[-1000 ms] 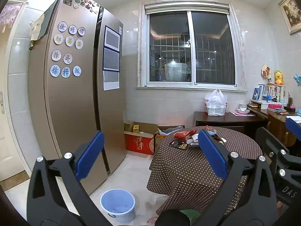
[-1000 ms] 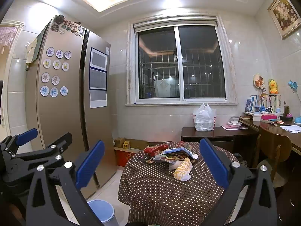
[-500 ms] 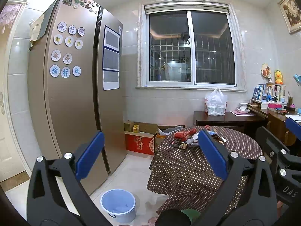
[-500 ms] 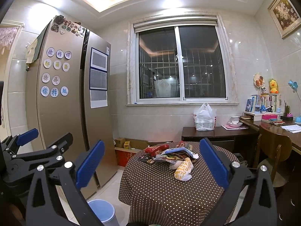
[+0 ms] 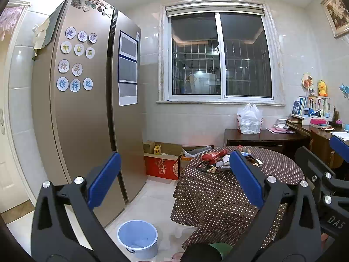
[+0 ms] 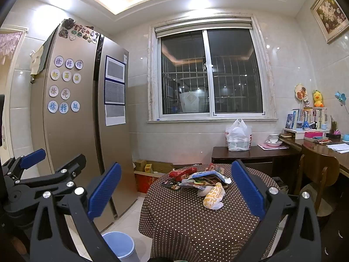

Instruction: Collect trash

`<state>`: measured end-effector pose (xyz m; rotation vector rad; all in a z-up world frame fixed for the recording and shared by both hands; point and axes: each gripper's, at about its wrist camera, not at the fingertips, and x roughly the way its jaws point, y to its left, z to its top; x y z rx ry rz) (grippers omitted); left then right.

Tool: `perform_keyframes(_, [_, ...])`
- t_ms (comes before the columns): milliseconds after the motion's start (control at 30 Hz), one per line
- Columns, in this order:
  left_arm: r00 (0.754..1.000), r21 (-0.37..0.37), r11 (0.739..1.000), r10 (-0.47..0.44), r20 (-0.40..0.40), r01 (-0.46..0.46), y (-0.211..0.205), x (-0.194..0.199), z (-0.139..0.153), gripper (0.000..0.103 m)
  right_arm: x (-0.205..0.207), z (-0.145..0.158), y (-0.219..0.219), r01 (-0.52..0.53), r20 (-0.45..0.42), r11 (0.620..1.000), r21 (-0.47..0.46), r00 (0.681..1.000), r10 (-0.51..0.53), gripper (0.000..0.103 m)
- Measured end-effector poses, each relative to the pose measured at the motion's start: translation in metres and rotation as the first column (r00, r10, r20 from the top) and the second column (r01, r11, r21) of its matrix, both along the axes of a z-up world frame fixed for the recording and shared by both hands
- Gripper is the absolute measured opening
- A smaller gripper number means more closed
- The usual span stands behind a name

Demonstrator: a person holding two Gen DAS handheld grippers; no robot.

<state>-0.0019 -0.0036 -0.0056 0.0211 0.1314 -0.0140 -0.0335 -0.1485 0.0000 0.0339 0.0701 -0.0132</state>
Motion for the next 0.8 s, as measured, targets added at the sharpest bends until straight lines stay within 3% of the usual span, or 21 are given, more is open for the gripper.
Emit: perform_keyframes(800, [1.0, 0.007, 1.0, -0.001, -0.006, 0.001, -0.0023, 0.0022, 0.0024, 0.097, 0.0, 0.001, 0.0008, -0.003, -0.001, 1.0, 0.005, 1.0, 0.003, 0.099])
